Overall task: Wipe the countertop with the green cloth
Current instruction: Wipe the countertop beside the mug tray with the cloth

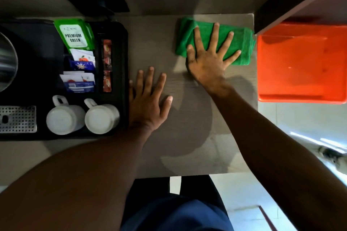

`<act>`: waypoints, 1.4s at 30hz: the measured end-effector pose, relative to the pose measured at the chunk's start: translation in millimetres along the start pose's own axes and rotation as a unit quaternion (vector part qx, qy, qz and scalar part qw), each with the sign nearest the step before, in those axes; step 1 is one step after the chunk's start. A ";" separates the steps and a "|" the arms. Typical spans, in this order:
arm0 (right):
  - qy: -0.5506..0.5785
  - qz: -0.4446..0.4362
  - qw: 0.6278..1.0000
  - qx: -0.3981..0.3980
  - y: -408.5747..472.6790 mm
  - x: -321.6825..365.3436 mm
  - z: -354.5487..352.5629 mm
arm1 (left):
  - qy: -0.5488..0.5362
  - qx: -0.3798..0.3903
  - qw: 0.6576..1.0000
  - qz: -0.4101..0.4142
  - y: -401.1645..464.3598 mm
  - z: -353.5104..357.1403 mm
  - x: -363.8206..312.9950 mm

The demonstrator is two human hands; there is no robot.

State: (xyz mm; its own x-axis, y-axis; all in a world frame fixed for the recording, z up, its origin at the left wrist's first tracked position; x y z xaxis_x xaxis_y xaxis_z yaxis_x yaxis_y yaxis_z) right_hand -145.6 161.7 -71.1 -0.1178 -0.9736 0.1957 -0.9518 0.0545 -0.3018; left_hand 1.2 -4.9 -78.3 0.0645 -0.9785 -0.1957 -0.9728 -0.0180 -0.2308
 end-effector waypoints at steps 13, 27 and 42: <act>-0.052 -0.082 0.995 0.011 -170.4 -66.9 32.2 | -0.008 -0.031 0.999 0.012 -5.4 -3.7 -1.2; -0.040 0.025 0.988 0.149 -295.1 -125.6 49.9 | -0.011 -0.009 1.000 0.015 -5.1 -7.9 -0.1; -0.043 -0.072 0.996 0.030 -32.2 -70.7 -0.2 | -0.015 -0.010 1.000 0.004 -2.7 -3.9 -2.0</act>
State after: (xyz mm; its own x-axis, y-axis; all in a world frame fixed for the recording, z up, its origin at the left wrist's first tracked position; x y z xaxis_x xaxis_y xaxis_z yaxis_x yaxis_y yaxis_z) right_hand -106.7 228.8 -75.1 0.0469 -0.9859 0.1608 -0.9380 -0.0988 -0.3322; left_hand 2.9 -3.7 -73.6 0.0630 -0.9723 -0.2251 -0.9774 -0.0145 -0.2107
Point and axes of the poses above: each hand's wrist, its own y-axis towards the middle knuckle, its own z-axis out of the palm, x = y × z, the point moved 4 cm from there along y, towards the middle knuckle, and after that the axes turned 4 degrees about x, right-handed, at the moved point
